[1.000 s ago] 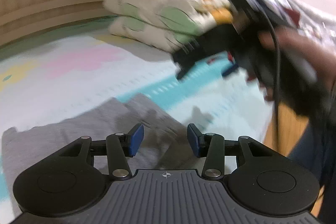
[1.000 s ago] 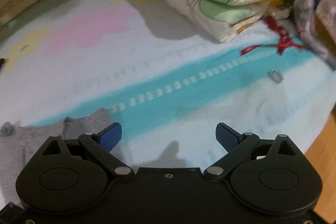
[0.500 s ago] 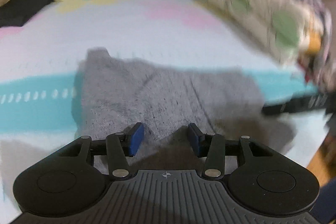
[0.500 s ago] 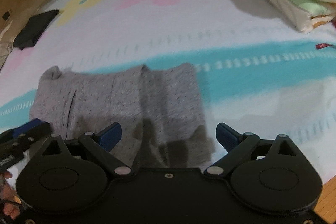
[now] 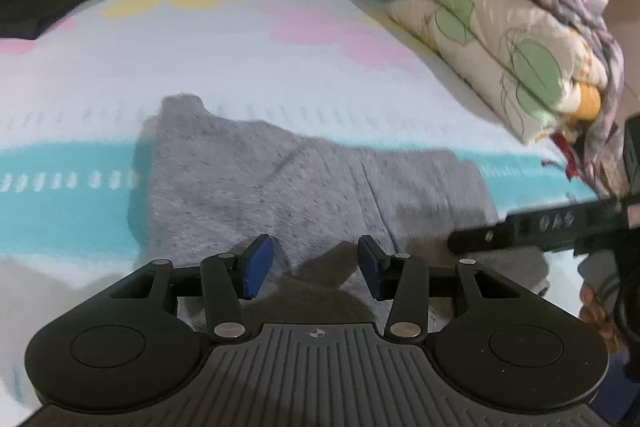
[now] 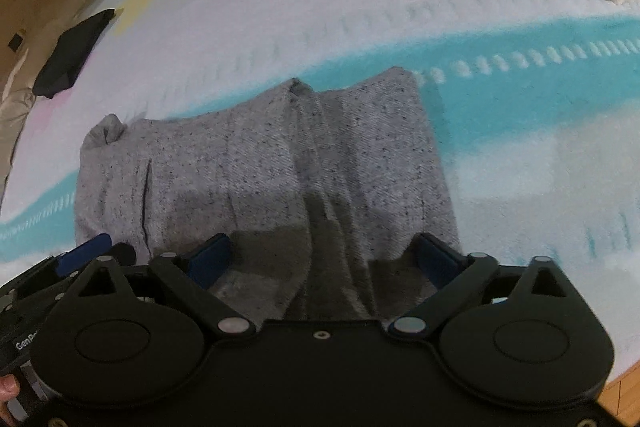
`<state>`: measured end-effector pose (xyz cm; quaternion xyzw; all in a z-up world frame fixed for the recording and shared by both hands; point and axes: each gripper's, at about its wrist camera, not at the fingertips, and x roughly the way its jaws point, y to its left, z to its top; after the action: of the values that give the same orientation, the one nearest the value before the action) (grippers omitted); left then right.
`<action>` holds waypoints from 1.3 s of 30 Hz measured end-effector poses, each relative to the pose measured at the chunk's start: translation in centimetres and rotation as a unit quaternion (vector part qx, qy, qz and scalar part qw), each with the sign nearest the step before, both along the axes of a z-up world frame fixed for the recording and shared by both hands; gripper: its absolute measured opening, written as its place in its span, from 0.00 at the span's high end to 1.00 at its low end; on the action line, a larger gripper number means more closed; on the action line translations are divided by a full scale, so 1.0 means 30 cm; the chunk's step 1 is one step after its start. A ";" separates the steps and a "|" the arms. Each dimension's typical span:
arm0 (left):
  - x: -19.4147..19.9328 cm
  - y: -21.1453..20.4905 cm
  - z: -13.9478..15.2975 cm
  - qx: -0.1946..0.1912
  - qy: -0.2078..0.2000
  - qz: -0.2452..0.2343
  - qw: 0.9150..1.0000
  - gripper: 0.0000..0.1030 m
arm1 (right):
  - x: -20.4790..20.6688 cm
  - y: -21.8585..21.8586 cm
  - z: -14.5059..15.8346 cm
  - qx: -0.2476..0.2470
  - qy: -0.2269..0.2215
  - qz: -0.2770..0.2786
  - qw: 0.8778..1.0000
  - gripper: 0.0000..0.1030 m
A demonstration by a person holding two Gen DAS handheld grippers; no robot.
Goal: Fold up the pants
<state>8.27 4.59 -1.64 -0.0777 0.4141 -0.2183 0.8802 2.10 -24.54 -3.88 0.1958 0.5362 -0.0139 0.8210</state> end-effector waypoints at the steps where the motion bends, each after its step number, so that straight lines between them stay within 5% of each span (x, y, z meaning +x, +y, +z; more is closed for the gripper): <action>1: -0.002 0.013 0.012 -0.002 -0.006 0.010 1.000 0.57 | 0.000 0.010 0.004 -0.005 -0.004 0.006 1.000 0.20; 3: 0.000 0.044 0.036 -0.002 -0.020 0.031 0.999 0.57 | -0.006 0.037 0.023 0.002 -0.020 0.033 0.999 0.53; 10: 0.003 0.182 0.070 -0.001 -0.021 0.126 0.992 0.57 | -0.043 0.129 0.154 -0.039 -0.078 0.062 0.994 0.78; 13: 0.002 0.181 0.089 0.002 -0.026 0.132 0.991 0.57 | -0.099 0.077 0.259 0.005 -0.140 0.049 0.989 0.83; 17: -0.006 0.128 0.097 0.007 -0.029 0.108 0.994 0.57 | -0.141 -0.008 0.292 0.011 -0.153 0.016 0.988 0.84; 22: -0.024 0.007 0.054 0.035 -0.023 0.045 0.998 0.57 | -0.080 -0.045 0.136 -0.064 -0.042 -0.013 0.997 0.84; 24: -0.024 -0.049 0.009 0.075 -0.004 0.007 0.997 0.56 | -0.064 -0.013 0.077 -0.092 -0.018 0.005 0.996 0.83; 26: -0.028 -0.091 -0.039 0.125 0.003 -0.007 0.992 0.55 | -0.066 0.021 0.080 -0.144 -0.023 0.030 0.989 0.71; 29: -0.035 -0.097 -0.038 0.127 -0.003 0.000 0.992 0.56 | -0.082 0.009 0.127 -0.169 -0.040 0.008 0.985 0.50; 33: -0.025 -0.083 -0.036 0.113 0.013 0.009 0.993 0.56 | -0.086 -0.006 0.183 -0.184 -0.091 -0.051 0.977 0.40; 35: -0.018 -0.088 -0.034 0.115 0.017 0.012 0.993 0.55 | -0.078 0.013 0.195 -0.173 -0.107 -0.045 0.978 0.29; 39: -0.010 -0.092 -0.033 0.120 0.021 0.016 0.992 0.55 | -0.010 0.088 0.177 -0.164 -0.104 -0.006 0.981 0.29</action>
<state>7.97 1.82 -2.63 0.0176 0.4548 -0.1513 0.8775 1.82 -21.89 1.44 0.0615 0.4373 -0.0861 0.8931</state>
